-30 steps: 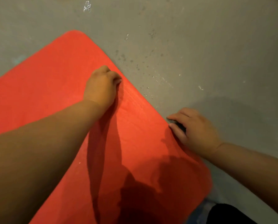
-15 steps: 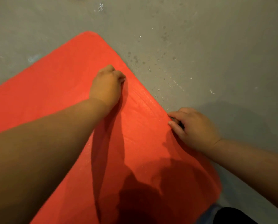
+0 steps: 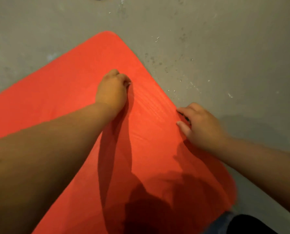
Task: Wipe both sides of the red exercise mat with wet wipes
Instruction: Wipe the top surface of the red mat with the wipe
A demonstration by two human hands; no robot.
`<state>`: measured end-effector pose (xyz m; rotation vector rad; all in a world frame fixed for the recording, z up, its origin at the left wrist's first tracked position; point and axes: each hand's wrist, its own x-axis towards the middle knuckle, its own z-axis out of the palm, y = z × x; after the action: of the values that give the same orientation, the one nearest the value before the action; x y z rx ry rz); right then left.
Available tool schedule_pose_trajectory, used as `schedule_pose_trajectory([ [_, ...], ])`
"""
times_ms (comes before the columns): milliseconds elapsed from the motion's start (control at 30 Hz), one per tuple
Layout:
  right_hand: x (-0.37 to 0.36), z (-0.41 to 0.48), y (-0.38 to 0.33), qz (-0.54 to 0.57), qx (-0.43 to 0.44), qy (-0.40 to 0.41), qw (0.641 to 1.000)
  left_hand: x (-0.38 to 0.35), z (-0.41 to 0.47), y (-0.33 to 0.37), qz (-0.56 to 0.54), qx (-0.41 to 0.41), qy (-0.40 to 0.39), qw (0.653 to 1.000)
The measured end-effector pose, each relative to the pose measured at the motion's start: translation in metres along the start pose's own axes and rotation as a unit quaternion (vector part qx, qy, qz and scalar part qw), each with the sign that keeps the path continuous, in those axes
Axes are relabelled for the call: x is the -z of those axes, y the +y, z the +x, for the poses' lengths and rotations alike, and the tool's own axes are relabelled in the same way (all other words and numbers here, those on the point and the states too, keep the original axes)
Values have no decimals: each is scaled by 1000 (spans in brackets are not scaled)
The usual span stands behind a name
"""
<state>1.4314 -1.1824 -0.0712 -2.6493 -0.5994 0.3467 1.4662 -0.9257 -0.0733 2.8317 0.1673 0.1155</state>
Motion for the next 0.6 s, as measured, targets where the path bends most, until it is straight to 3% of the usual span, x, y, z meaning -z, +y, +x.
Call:
schedule_pose_trajectory([
  [67,-1,3,-3,8,-15,1,1000,-3,-17,24,-14,-5,-32,999],
  [133,0,2,-4,14,-20,2,1000,-5,-52,48,-40,-140,-81,986],
  [200,0,-1,-3,16,-16,-8,1000,4,-73,43,-49,-286,-126,949],
  [233,-1,-2,-3,13,-15,-10,1000,9,-68,31,-34,-314,-138,939],
  [300,-3,-2,-4,8,-21,-5,1000,15,-43,5,15,-294,-125,947],
  [400,-5,-2,-7,6,-22,6,1000,23,-4,-32,38,-132,-38,990],
  [500,-6,0,-9,-1,-20,10,1000,15,-19,-15,15,-3,-22,1000],
  [533,-7,1,-10,-1,-17,14,1000,11,-35,0,0,-13,-36,999],
  [600,-10,2,-15,-3,-3,18,1000,6,-71,32,-40,-115,-80,989],
])
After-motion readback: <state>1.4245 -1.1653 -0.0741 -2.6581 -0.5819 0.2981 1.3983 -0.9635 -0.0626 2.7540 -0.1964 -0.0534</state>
